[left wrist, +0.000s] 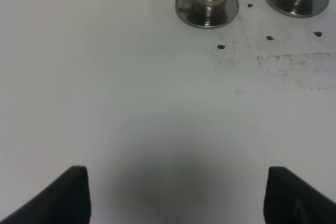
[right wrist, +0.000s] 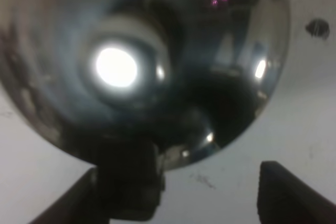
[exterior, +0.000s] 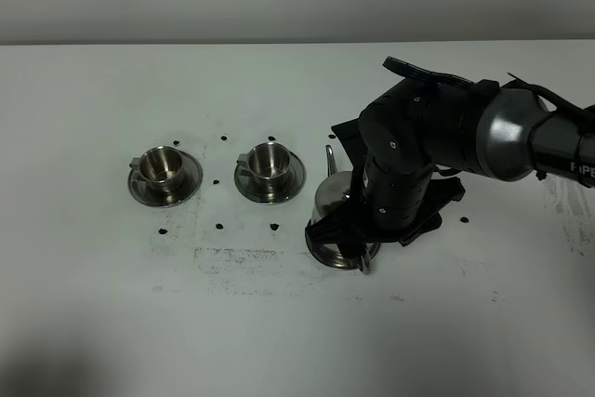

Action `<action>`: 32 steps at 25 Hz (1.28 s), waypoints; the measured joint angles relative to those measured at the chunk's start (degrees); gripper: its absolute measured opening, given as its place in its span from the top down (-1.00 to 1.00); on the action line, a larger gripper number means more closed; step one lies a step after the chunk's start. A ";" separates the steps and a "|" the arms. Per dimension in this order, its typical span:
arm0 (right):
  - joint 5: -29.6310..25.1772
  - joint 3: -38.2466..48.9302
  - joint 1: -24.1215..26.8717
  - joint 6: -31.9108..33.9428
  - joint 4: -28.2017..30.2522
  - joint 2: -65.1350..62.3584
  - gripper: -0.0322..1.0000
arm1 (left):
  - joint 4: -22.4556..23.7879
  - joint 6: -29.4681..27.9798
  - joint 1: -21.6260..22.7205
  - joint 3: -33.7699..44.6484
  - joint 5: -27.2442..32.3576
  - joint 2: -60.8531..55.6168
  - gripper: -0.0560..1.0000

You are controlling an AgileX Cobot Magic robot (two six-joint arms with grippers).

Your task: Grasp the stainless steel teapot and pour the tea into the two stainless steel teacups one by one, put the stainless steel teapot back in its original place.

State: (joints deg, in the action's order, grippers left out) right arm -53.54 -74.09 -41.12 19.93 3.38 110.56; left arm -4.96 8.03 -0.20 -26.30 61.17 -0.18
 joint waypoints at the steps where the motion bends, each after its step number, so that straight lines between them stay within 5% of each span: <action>1: -0.06 -0.13 0.00 -0.05 0.08 0.00 -0.17 | 0.00 0.00 0.00 0.00 0.00 0.00 -0.36; 32: -0.59 -2.13 0.00 -1.05 0.49 2.53 -0.17 | 0.00 0.00 0.00 0.00 0.00 0.00 -0.36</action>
State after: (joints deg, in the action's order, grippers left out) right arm -54.14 -76.23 -41.12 18.88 3.87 113.09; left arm -4.96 8.03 -0.20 -26.30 61.17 -0.18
